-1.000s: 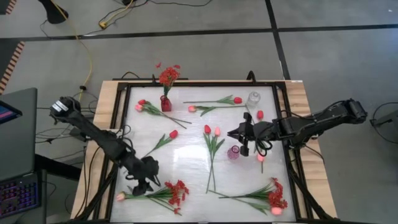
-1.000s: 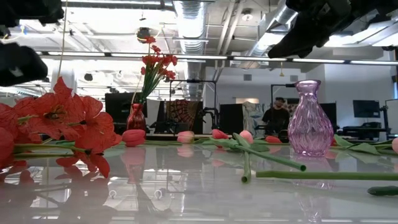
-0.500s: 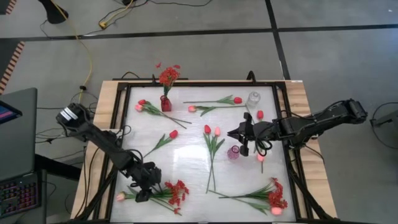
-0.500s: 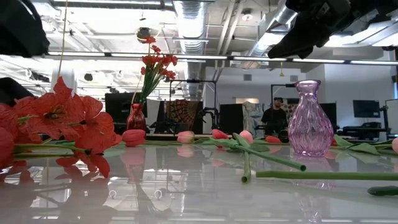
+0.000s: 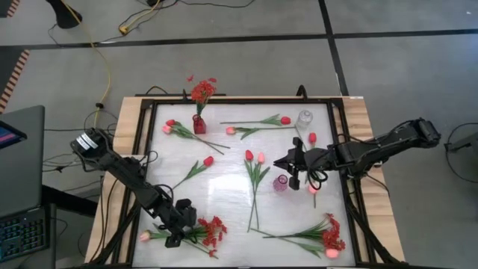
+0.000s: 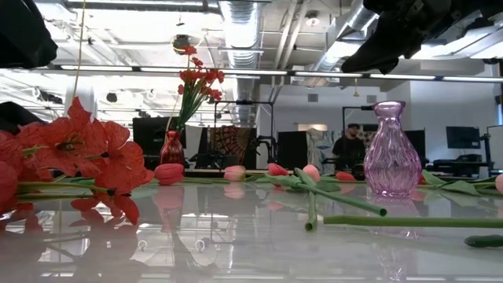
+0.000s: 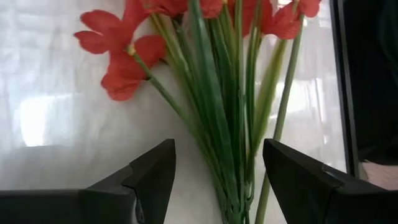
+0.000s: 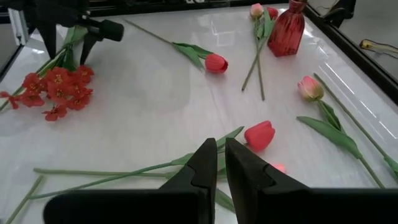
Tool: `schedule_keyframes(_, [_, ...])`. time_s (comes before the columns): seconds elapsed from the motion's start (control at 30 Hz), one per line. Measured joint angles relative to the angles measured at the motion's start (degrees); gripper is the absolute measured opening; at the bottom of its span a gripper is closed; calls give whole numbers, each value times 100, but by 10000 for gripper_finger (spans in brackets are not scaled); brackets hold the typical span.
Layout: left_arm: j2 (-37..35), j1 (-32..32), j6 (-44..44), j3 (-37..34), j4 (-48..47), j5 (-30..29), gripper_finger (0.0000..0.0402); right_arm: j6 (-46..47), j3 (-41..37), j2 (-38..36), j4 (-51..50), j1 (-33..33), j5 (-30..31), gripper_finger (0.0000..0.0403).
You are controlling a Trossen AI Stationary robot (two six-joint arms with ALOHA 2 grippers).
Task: Sort flowers into vase by color
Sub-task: Put the orange flowers into the red flower vase
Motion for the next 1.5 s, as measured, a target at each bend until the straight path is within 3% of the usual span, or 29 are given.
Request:
schedule_keyframes(0.23, [42,160,113,2,78,240,190,-6,0,2,-143,71,0,62])
schedule_keyframes(0.6, [42,588,535,0,178,893,14,-6,0,2,-249,69,7,62])
schedule_keyframes(0.73, [-5,703,705,0,241,721,7,-4,0,2,-249,69,7,62])
schedule_keyframes(0.9, [-395,790,1047,0,244,131,2,-4,0,2,-249,69,9,62])
schedule_keyframes(1.17, [-1636,756,1793,0,157,-1642,0,7,0,4,-246,69,11,62])
schedule_keyframes(1.5, [-2819,475,2428,0,84,-2952,0,55,0,4,-227,69,13,62])
